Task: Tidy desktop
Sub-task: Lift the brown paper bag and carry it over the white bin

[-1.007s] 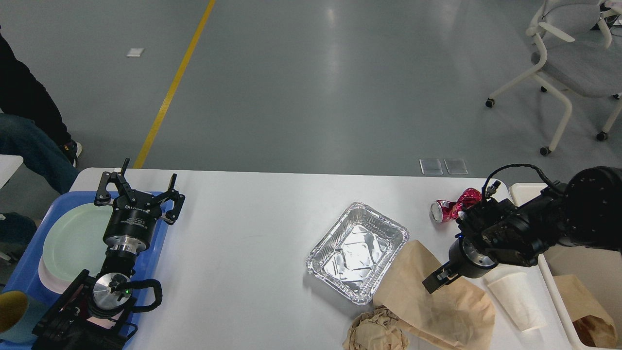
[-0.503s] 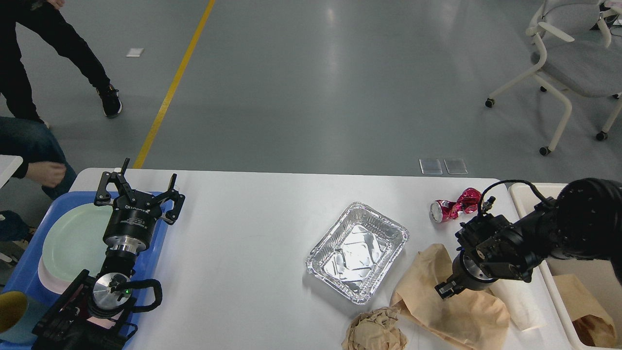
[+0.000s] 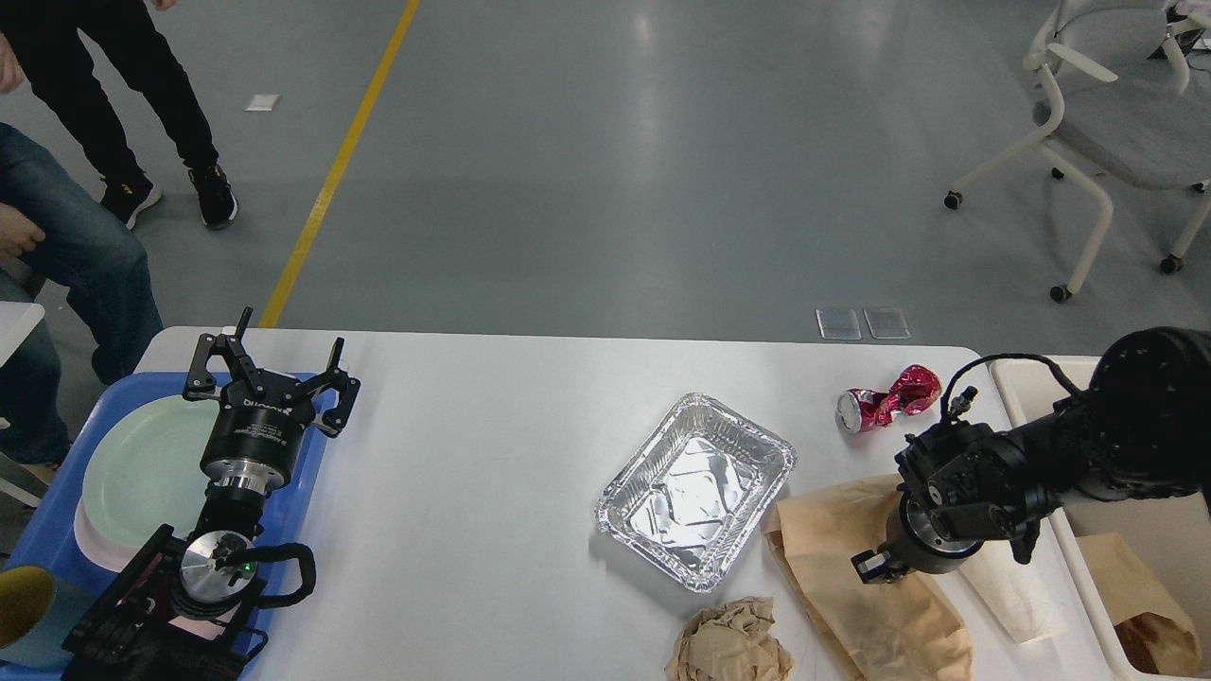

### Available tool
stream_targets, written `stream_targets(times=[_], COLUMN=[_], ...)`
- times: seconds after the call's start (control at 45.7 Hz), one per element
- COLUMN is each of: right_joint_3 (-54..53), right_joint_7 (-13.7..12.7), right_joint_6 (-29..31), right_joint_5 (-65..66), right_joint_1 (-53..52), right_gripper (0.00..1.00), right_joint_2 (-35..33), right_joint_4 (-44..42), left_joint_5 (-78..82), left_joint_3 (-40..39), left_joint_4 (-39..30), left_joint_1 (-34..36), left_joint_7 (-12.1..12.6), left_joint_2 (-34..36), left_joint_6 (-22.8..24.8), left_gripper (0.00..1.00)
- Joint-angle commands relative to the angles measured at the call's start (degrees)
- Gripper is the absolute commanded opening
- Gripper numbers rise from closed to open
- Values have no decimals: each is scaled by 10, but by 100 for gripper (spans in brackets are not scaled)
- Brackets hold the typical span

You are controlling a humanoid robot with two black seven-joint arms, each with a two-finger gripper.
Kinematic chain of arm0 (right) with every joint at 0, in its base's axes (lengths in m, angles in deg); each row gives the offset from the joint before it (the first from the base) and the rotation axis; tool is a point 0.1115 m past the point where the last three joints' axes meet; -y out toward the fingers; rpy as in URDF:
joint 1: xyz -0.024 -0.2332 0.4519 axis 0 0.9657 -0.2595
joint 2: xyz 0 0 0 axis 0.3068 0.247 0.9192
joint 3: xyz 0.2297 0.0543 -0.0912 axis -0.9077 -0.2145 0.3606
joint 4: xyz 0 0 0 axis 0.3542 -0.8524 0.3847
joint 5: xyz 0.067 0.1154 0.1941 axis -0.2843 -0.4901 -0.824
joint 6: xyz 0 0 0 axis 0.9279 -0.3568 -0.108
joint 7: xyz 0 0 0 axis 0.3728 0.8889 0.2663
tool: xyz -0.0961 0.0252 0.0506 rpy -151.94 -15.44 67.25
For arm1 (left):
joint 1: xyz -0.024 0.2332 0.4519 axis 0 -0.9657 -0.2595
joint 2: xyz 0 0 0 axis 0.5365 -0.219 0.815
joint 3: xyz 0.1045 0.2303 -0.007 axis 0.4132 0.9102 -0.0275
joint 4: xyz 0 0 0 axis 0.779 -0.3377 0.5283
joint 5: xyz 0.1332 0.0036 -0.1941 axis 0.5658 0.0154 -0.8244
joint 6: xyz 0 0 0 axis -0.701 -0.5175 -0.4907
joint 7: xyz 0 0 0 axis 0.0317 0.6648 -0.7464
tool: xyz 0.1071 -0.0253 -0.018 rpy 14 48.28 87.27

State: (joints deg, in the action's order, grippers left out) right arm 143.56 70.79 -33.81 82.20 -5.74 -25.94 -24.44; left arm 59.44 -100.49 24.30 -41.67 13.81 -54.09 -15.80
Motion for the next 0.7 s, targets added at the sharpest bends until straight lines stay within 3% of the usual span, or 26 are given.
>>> stream_targets(times=[0.0,0.131,0.372,0.482,0.678], right_joint_3=[4,7,81,143,192], right_joint_7=[0,0,-2,-7,-82], right_joint_6=[16,84,99,100,123], right_joint_5=[-69,-125,-217,-250,-253], right_joint_1=[-46,-147,-309,-437,-587], right_gripper=[0,0,0,0,0], right_joint_2=[-10,-63,-94,-92,-123], right_joint_4=[37,95,186,275,365], left_joint_5=[0,0,0,0,0], left_joint_3=[0,0,0,0,0], left_joint_4=[0,0,0,0,0], left_joint_1=[0,0,0,-1,-1], left_joint_7=[0,0,0,0,0], left_joint_2=[0,0,0,0,0], left_joint_6=[0,0,0,0,0], left_gripper=[96,96,96,96,96])
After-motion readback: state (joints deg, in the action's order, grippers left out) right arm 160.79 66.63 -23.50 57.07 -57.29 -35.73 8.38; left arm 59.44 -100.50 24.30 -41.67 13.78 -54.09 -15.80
